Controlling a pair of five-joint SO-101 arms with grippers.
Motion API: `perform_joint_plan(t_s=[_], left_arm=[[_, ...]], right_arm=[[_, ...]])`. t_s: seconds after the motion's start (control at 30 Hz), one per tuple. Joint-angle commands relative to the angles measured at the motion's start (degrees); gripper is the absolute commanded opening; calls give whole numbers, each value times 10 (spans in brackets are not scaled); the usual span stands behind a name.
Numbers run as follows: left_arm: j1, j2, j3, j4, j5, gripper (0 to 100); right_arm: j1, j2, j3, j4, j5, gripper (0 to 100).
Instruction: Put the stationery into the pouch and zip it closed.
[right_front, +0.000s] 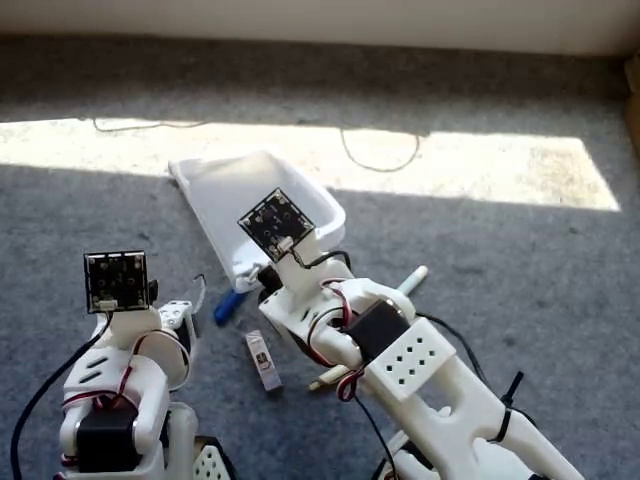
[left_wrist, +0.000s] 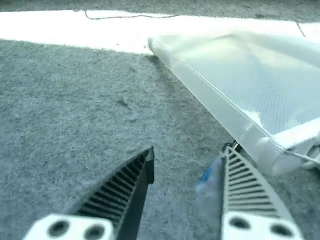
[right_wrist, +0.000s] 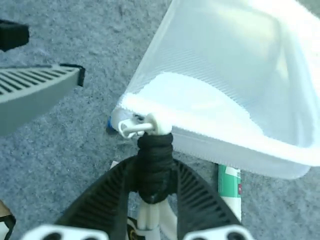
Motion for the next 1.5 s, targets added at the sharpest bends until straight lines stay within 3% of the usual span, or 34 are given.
perform_joint_plan(t_s=[0.0,0.27,0.47,0.8,1.0,1.33,1.47], left_arm=[[40,-4,-22,-7,14,263],[115,-4,31,-12,14,263],[112,-4,34,-17,14,263],[87,-4,109,-134,15,263],[38,-5,83,-131,15,263],[41,-5,66,-127,15,264],[66,-5,36,-85,15,267]], right_arm=[[7,-23,-36,-16,-6,5],[7,-27,-35,-16,-6,5],[7,-27,-35,-16,-6,5],[7,-27,-34,-14,-6,5],[9,-26,-34,-13,-6,5],[9,-22,-33,-13,-5,5],[9,-22,-33,-13,-5,5]])
